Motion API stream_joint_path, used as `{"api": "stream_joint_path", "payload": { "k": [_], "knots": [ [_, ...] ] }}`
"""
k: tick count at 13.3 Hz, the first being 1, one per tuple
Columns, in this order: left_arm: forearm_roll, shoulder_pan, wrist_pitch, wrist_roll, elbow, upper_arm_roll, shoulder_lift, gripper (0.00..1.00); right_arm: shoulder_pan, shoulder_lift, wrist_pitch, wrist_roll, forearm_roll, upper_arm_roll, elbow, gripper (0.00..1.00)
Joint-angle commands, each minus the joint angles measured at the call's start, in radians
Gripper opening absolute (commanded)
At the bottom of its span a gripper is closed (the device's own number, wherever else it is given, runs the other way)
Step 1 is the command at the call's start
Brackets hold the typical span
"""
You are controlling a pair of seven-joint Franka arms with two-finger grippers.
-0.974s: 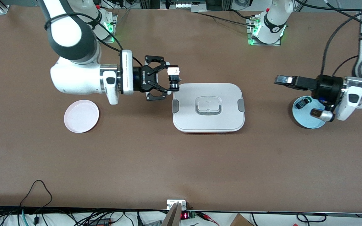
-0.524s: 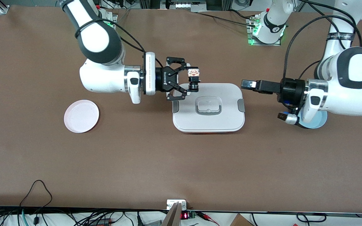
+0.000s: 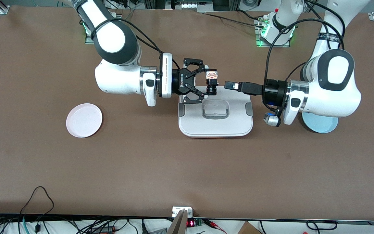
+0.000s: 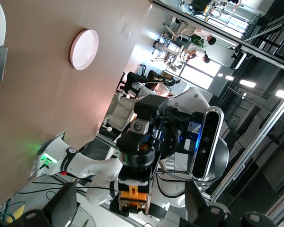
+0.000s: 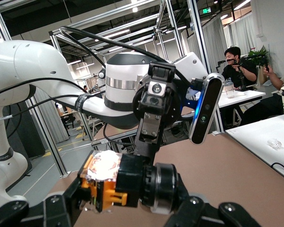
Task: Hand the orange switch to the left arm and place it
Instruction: 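Grasp the switch with the left gripper while the right gripper holds it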
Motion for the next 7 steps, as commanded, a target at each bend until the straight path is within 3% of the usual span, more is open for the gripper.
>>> {"api": "stream_joint_path", "payload": {
  "k": [1,2,4,7],
  "knots": [
    [-0.034,-0.014,0.011,-0.043,-0.019,0.008,-0.016,1.00,0.006,0.021,0.017,-0.016,0.026,0.006,0.032,0.15],
    [-0.040,-0.023,0.013,-0.044,-0.020,0.008,-0.018,0.99,0.006,0.021,0.017,-0.016,0.026,0.006,0.031,0.15],
    [-0.045,-0.028,0.028,-0.044,-0.023,0.008,-0.016,0.87,0.006,0.021,0.017,-0.016,0.026,0.006,0.031,0.15],
    [-0.047,-0.048,0.050,-0.057,-0.023,0.008,-0.018,0.80,0.008,0.021,0.017,-0.018,0.024,0.006,0.026,0.15]
  ]
}}
